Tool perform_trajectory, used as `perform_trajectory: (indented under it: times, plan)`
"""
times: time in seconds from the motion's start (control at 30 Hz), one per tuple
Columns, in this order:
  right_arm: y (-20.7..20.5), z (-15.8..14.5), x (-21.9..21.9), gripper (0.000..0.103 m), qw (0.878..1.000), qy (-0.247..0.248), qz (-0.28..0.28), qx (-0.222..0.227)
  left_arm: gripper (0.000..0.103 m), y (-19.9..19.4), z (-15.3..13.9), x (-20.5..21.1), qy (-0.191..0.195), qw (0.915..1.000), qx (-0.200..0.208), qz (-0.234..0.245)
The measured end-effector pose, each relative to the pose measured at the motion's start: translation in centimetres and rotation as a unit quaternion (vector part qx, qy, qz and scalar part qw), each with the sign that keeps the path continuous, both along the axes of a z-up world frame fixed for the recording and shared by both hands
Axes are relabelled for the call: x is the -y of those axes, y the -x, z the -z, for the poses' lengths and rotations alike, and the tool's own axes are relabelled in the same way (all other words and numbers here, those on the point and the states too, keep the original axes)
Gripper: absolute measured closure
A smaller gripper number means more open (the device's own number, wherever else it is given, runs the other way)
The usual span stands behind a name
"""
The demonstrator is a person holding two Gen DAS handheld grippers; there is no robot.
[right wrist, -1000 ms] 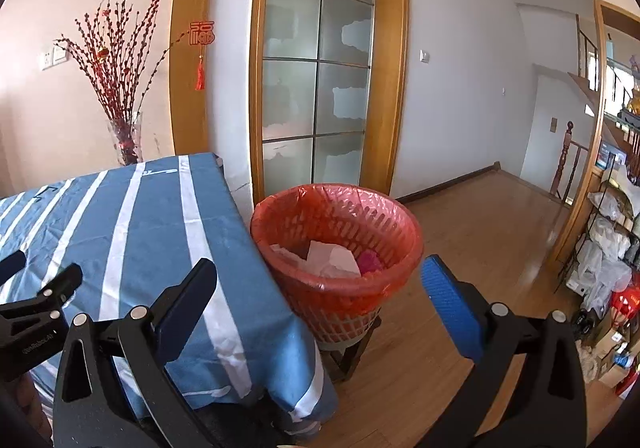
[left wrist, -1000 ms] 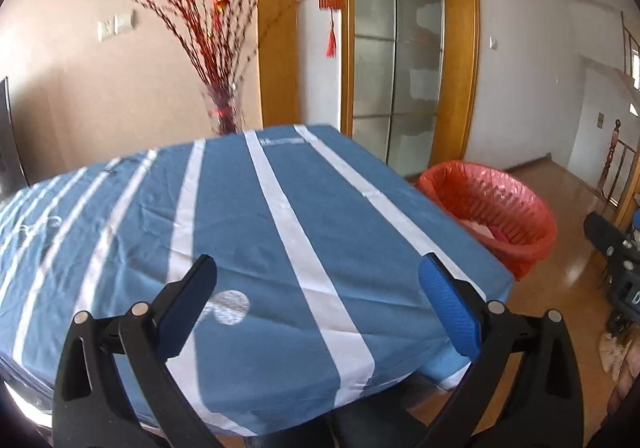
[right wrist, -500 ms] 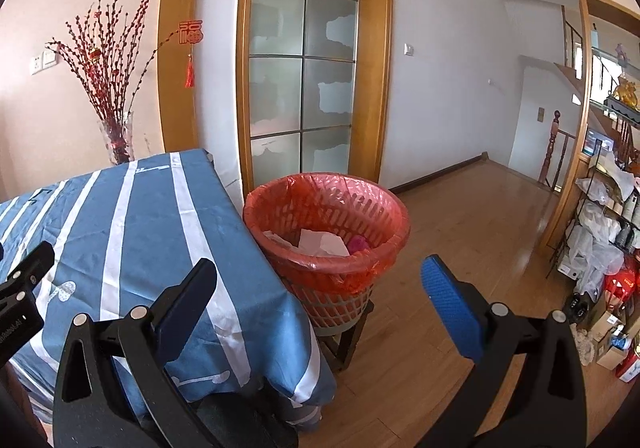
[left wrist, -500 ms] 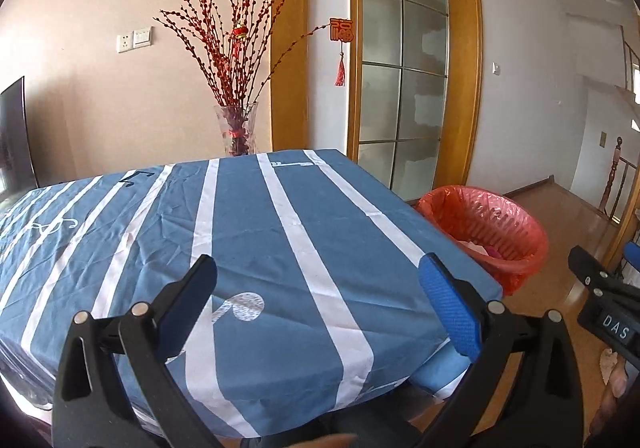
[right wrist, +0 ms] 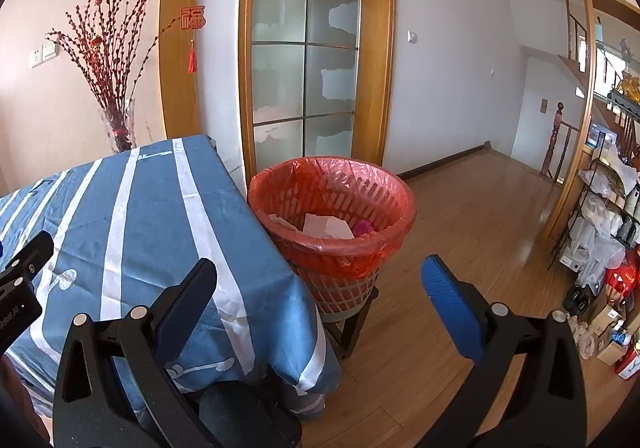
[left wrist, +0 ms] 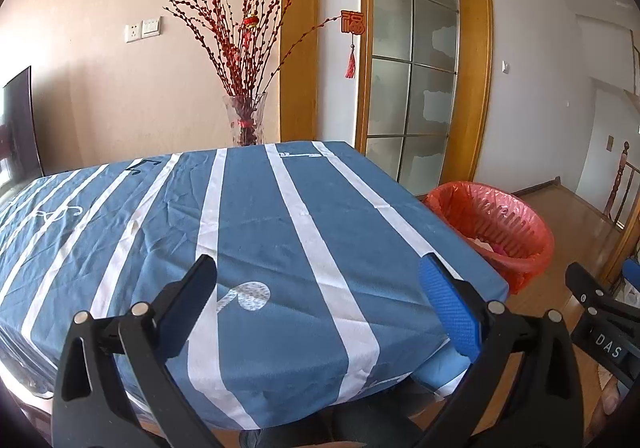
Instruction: Collect trash
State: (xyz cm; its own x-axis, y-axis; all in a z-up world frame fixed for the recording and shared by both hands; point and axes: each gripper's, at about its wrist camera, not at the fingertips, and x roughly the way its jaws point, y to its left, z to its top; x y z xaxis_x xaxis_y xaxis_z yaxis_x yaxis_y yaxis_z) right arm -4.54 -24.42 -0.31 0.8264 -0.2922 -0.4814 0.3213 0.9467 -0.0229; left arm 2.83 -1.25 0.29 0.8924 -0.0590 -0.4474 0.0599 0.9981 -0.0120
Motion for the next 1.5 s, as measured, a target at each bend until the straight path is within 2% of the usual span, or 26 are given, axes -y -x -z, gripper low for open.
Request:
perform_trajectory:
  times: [0.4,1.5]
  plan:
    - [-0.26,0.35,-0.01,0.002,1.000,-0.010,0.002,-0.014,0.004,-0.07,0.13,-0.14,0.003,1.0000,-0.007,-0.001]
    - [-0.36,0.56,-0.30,0.002,1.000,-0.012,-0.007,-0.017,0.004,0.05,0.10,-0.41,0.005,0.9999,-0.008,-0.007]
